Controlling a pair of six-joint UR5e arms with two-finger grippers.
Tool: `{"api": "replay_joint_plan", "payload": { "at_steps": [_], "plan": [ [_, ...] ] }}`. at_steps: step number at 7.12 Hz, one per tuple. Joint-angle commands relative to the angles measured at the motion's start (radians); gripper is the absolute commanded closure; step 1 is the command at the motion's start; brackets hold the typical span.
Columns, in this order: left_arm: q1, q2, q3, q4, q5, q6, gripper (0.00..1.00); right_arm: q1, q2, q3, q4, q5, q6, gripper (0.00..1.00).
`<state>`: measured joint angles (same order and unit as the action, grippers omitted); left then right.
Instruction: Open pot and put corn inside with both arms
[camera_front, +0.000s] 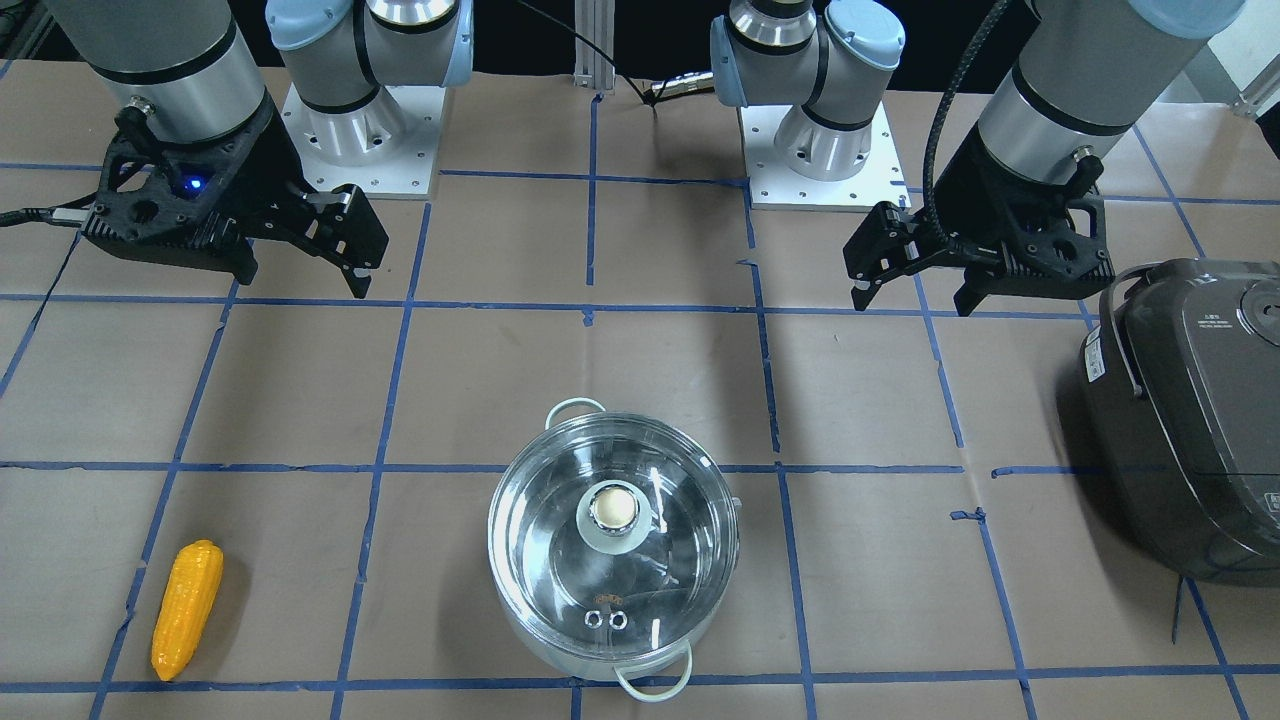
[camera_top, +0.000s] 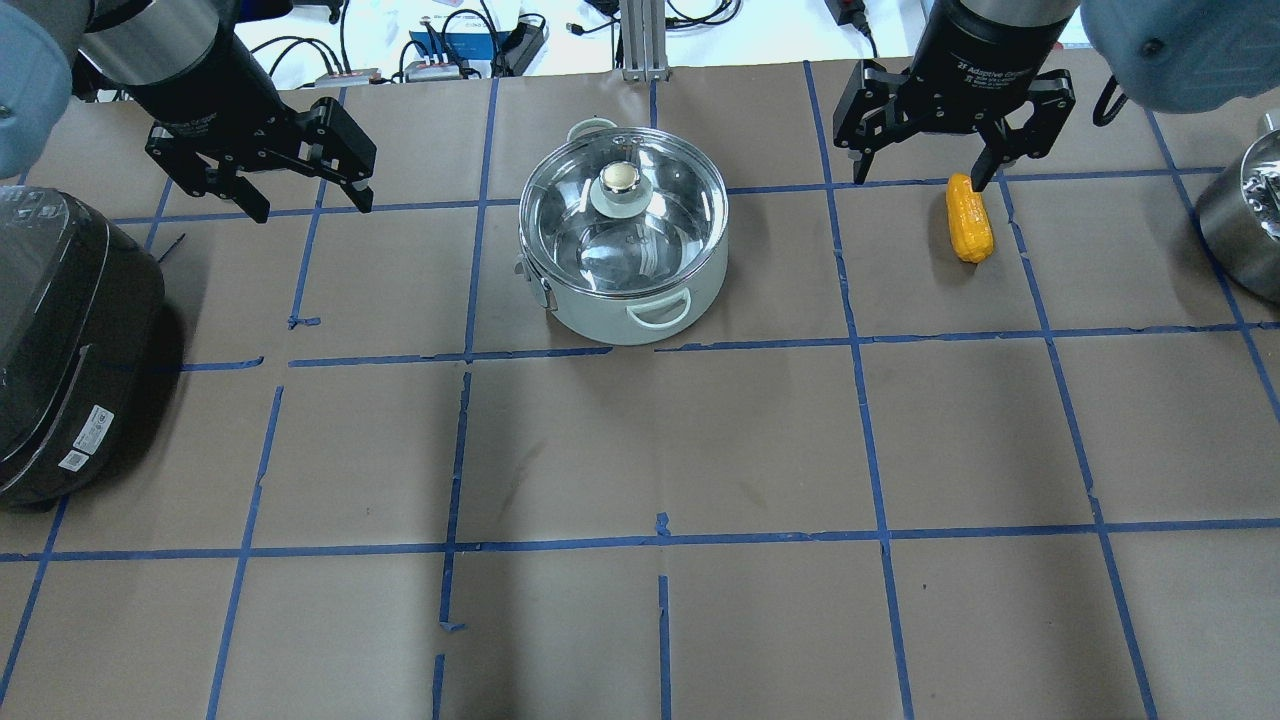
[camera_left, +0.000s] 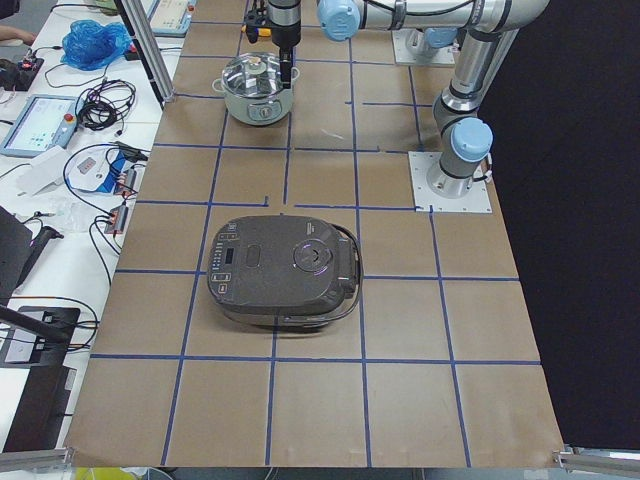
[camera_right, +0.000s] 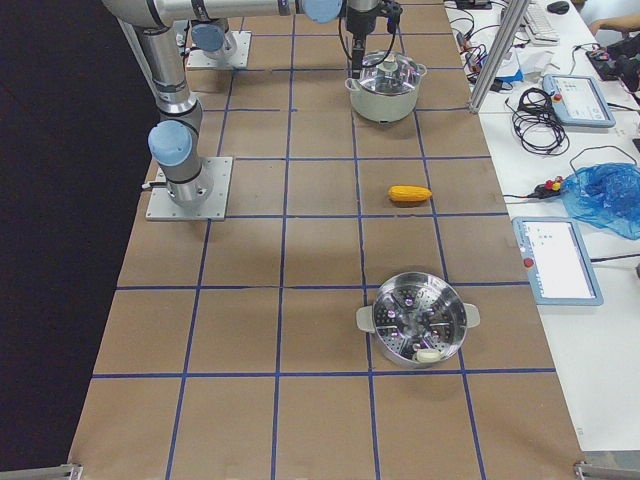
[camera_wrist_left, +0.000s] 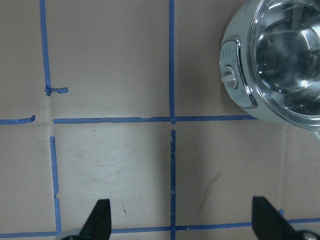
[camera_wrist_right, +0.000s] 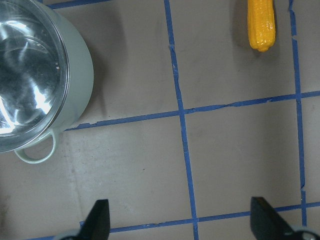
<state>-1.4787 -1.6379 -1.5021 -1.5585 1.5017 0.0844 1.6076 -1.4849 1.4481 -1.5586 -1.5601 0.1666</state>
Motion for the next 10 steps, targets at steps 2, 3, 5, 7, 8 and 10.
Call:
{"api": "replay_joint_plan", "payload": {
  "at_steps": [2,3,5,7,8,10],
  "plan": [
    [0.0,0.004,0.0,0.0,0.0,0.0,0.0,-0.005,0.002,0.001,0.003,0.002,-0.003,0.0],
    [0.0,0.007,0.0,0.0,-0.001,0.0,0.0,-0.005,0.0,0.0,0.003,0.0,-0.003,0.0],
    [-0.003,0.003,-0.001,-0.002,0.0,-0.003,0.0,-0.006,0.002,0.002,0.005,0.0,-0.004,0.0],
    [-0.017,-0.026,0.04,0.0,-0.001,-0.032,0.0,-0.006,0.002,0.002,0.005,-0.002,-0.004,0.0],
    [-0.079,-0.089,0.095,0.0,0.002,-0.04,0.0,-0.009,0.005,-0.002,0.002,0.002,-0.007,0.0],
    [-0.229,-0.266,0.251,0.009,0.092,-0.148,0.0,-0.027,0.053,-0.035,-0.02,-0.006,-0.161,0.0]
  ]
}}
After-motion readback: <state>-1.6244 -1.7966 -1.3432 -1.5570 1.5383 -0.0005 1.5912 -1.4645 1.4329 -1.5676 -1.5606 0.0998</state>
